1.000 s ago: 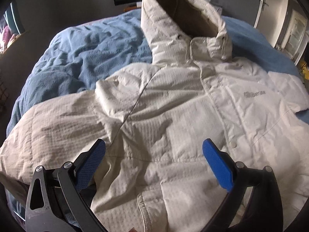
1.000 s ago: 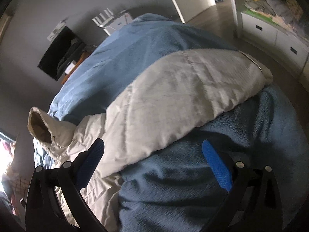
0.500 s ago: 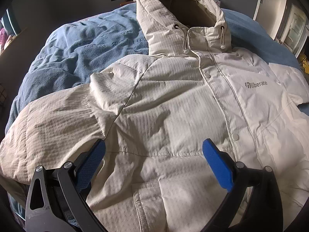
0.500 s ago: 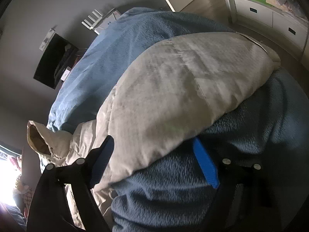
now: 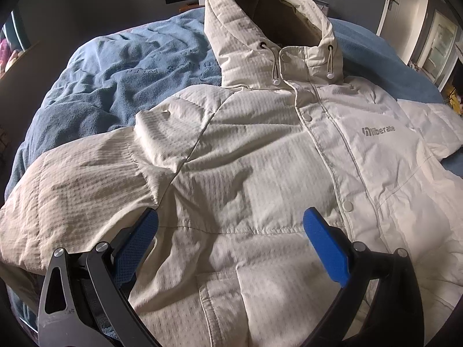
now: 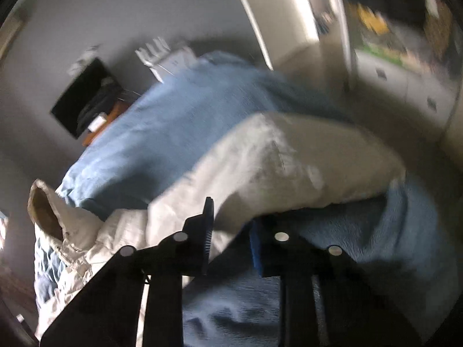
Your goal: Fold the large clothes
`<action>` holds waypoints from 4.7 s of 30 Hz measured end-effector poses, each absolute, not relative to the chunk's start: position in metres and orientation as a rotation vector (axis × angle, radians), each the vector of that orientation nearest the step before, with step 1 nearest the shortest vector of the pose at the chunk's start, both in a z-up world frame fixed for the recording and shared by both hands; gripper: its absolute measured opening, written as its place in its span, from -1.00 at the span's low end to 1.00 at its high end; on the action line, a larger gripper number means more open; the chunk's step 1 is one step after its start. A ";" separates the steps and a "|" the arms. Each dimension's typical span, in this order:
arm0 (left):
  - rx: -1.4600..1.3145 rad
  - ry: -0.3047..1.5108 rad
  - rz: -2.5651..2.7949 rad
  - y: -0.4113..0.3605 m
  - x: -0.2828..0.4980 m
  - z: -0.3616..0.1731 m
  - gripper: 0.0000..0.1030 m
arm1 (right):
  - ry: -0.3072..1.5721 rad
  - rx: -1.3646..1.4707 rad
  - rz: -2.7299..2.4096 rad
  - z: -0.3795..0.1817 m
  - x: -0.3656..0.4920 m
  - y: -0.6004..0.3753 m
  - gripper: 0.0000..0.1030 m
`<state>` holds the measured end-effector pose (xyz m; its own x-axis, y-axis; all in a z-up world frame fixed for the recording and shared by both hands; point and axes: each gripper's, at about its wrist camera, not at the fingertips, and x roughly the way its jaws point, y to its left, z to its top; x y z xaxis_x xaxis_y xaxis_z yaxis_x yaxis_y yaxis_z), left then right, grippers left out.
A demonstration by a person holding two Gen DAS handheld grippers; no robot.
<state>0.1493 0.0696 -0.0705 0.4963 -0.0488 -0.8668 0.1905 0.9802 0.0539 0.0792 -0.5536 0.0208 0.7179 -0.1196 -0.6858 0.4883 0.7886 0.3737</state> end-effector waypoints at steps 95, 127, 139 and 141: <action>0.147 1.032 -0.135 0.081 0.142 -0.089 0.87 | 0.847 0.383 0.177 0.003 0.139 -0.322 -0.72; 0.143 1.044 -0.138 0.082 0.144 -0.092 0.87 | 0.838 0.351 0.751 0.044 0.122 -0.170 -0.41; 0.225 0.983 -0.254 0.049 0.146 -0.060 0.87 | 0.855 0.465 0.522 0.020 0.126 -0.263 -0.25; 0.274 0.958 -0.310 0.027 0.150 -0.045 0.87 | 0.860 0.484 0.513 0.013 0.128 -0.273 -0.25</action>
<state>0.1500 0.0274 -0.0452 0.5377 -0.1369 -0.8319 0.3762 0.9220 0.0915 0.1285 -0.2727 0.0130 0.5483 0.6012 -0.5813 -0.2261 0.7758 0.5891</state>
